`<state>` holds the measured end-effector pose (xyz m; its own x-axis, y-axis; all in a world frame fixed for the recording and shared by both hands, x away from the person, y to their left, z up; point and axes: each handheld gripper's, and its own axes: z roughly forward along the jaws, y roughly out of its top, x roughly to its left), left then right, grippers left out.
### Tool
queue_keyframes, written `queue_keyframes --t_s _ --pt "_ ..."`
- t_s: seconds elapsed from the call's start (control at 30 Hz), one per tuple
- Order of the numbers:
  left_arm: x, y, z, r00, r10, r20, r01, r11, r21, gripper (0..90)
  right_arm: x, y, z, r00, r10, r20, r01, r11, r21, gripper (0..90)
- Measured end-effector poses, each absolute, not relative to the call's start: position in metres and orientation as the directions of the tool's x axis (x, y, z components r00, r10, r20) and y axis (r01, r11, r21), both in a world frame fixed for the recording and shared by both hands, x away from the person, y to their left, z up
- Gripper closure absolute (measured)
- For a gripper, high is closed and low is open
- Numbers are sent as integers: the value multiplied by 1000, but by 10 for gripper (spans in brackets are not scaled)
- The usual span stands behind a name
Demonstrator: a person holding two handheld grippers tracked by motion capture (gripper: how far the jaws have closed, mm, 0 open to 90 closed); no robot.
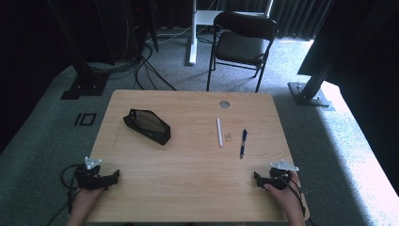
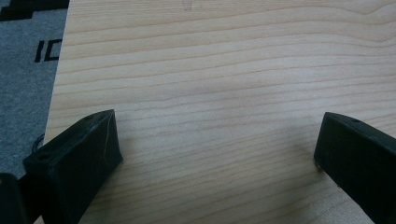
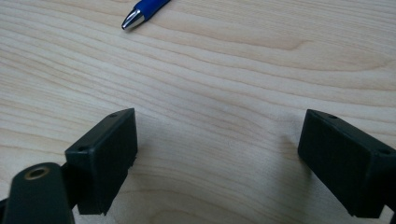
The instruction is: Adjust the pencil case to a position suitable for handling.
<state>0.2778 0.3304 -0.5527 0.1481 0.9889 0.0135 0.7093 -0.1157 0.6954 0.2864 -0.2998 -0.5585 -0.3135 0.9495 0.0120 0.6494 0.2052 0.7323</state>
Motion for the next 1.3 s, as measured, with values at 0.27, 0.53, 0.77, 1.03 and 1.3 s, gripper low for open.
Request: queue_keyframes --t_s 0.27,0.53,0.77,1.03,1.3 --pt "278 330 -553 148 989 13 708 -115 697 5 286 -300 -558 -314 949 11 649 206 732 117" --pt "278 330 -553 148 989 12 708 -115 696 5 288 -300 -558 -329 944 15 643 212 736 139" --pt "278 331 -553 153 988 11 708 -117 697 5 286 -302 -557 -340 940 12 614 212 761 140" --pt "278 331 -553 153 988 11 708 -117 697 5 287 -299 -551 -356 934 14 585 212 783 136" --pt "278 331 -553 153 988 11 708 -118 697 5 290 -291 -544 -382 924 19 572 220 790 136"
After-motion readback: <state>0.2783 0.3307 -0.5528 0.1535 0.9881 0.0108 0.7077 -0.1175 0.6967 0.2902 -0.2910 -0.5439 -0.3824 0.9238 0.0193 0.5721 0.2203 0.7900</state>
